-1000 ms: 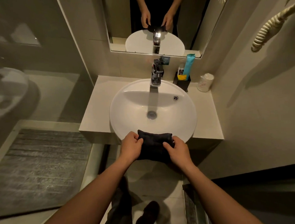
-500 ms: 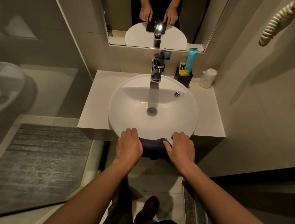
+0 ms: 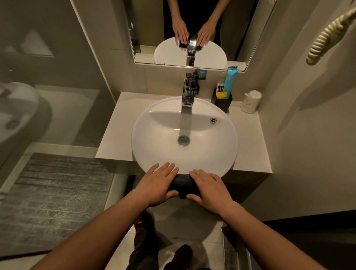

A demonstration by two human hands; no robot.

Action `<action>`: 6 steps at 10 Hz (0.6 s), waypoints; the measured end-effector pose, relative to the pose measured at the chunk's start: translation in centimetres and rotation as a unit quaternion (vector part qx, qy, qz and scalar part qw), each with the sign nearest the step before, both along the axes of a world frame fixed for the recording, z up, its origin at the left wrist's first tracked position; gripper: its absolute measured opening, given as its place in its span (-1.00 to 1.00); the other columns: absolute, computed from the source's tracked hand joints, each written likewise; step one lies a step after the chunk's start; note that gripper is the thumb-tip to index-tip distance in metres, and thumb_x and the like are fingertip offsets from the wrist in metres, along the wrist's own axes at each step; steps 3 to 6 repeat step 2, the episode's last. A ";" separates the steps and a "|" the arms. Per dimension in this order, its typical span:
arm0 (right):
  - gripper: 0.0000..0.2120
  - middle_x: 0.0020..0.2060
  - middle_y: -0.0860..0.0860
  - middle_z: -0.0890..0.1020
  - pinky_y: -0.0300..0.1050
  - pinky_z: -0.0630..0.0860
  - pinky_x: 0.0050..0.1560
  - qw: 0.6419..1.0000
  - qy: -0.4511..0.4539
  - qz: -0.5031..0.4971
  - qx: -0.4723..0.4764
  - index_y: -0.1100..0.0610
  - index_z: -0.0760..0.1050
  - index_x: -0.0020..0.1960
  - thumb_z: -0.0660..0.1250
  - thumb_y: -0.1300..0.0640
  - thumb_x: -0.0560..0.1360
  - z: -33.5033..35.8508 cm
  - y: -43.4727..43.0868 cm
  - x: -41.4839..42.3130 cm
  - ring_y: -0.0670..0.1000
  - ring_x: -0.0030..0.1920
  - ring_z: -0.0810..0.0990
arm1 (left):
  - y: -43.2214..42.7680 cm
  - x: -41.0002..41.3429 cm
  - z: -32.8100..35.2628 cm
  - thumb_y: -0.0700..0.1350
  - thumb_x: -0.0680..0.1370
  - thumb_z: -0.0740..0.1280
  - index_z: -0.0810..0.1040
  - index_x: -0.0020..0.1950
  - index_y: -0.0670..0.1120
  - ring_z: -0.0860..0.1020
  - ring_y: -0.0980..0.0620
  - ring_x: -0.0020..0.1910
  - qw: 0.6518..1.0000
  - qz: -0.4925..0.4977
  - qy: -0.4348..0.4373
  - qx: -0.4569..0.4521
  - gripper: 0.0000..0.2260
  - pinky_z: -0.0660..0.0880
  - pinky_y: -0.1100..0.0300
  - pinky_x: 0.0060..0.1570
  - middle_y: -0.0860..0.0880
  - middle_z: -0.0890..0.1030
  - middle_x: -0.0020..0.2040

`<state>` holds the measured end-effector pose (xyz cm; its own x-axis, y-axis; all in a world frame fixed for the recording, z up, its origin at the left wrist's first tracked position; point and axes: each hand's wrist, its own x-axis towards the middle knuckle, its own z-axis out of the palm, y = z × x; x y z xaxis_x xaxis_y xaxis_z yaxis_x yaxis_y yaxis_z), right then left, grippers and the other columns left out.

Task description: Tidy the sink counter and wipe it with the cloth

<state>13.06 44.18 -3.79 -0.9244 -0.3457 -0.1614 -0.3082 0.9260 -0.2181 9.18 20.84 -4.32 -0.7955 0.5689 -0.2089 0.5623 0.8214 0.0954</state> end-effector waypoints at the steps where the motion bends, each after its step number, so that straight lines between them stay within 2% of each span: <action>1: -0.13 0.62 -0.04 0.21 0.07 0.09 0.56 0.999 0.021 -0.026 -0.008 -0.09 0.06 0.61 0.03 -0.55 0.46 2.0 0.1 -0.9 0.01 0.61 0.17 | -0.2 -0.4 3.3 0.42 0.55 -0.02 -0.03 0.63 0.06 -0.02 0.00 0.64 0.997 0.040 0.047 0.036 -0.25 -0.04 -0.07 0.59 0.00 0.02 0.66; 2: -0.07 0.66 -0.06 0.02 0.11 -0.11 0.56 0.995 0.066 -0.073 -0.011 -0.13 -0.07 0.64 -0.16 -0.62 0.41 4.8 -0.1 -2.8 0.03 0.65 0.01 | 0.0 -1.4 7.3 0.46 0.54 -0.09 -0.08 0.64 0.07 -0.15 0.01 0.64 0.989 0.092 0.098 0.056 -0.22 -0.07 -0.12 0.59 0.02 -0.12 0.66; 6: -0.07 0.66 -0.06 0.02 0.11 -0.11 0.56 0.995 0.066 -0.073 -0.011 -0.13 -0.07 0.64 -0.16 -0.62 0.41 4.8 -0.1 -2.8 0.03 0.65 0.01 | 0.0 -1.4 7.3 0.46 0.54 -0.09 -0.08 0.64 0.07 -0.15 0.01 0.64 0.989 0.092 0.098 0.056 -0.22 -0.07 -0.12 0.59 0.02 -0.12 0.66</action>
